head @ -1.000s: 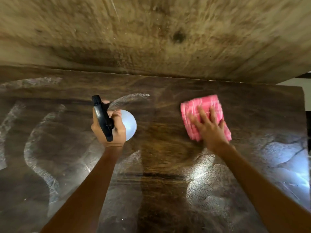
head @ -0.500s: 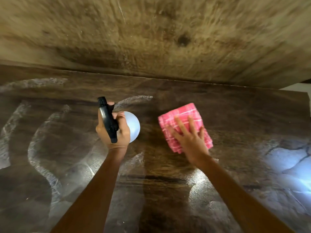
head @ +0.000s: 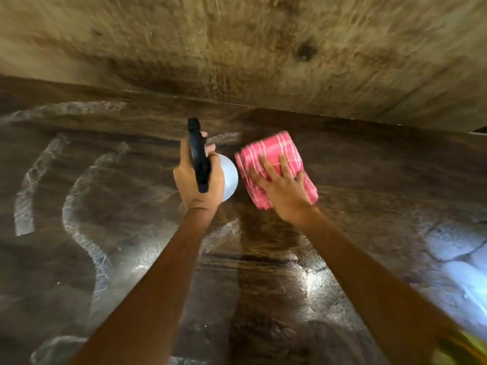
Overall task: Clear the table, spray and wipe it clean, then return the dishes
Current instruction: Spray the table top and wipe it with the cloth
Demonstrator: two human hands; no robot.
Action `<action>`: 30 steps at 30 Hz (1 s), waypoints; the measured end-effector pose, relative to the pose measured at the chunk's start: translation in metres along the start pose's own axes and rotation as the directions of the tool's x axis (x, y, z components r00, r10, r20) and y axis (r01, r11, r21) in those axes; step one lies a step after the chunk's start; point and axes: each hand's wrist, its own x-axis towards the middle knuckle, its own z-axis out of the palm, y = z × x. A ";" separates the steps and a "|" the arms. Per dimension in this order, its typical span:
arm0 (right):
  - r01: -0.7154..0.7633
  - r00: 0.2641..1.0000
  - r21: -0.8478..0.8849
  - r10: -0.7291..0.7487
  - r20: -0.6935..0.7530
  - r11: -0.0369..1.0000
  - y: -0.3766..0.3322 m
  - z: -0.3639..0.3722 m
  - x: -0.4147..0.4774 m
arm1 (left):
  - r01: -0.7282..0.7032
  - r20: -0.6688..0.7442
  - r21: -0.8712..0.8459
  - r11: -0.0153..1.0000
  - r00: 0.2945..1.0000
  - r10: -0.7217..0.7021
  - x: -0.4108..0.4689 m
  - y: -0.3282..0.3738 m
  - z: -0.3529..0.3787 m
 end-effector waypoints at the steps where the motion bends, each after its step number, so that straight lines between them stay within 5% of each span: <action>1: 0.005 1.000 -0.008 -0.005 0.013 1.000 0.004 0.014 -0.024 | -0.015 0.030 -0.001 1.000 0.999 0.015 -0.003 0.003 -0.005; 4: -0.097 0.993 -0.060 0.101 0.068 0.993 0.033 0.028 -0.063 | -0.038 0.059 0.000 0.999 0.998 0.038 -0.016 -0.001 -0.028; 8: -0.290 0.957 0.159 0.285 0.058 0.944 0.038 -0.006 -0.028 | -0.064 0.029 0.020 0.998 0.998 0.063 -0.037 -0.011 -0.060; 12: -0.219 0.976 0.142 0.217 0.028 0.965 -0.024 -0.013 0.005 | -0.048 0.004 0.053 0.997 0.999 0.048 -0.058 -0.021 -0.094; 16: -0.087 0.996 0.019 0.088 -0.016 0.996 -0.078 0.052 -0.056 | 0.036 -0.029 -0.018 0.999 0.999 -0.036 -0.073 -0.037 -0.128; 21: -0.262 0.963 -0.005 0.261 0.065 0.965 -0.035 0.087 -0.127 | 0.061 -0.006 -0.052 0.997 0.998 -0.061 -0.082 -0.051 -0.151; 25: -0.386 0.922 0.179 0.384 0.049 0.905 -0.030 0.036 -0.073 | 0.041 -0.006 -0.008 0.999 0.999 -0.041 -0.085 -0.051 -0.150; 30: -0.208 0.978 0.152 0.211 0.001 0.966 -0.099 0.013 -0.008 | 0.018 0.030 -0.038 0.999 0.999 -0.017 -0.079 -0.066 -0.148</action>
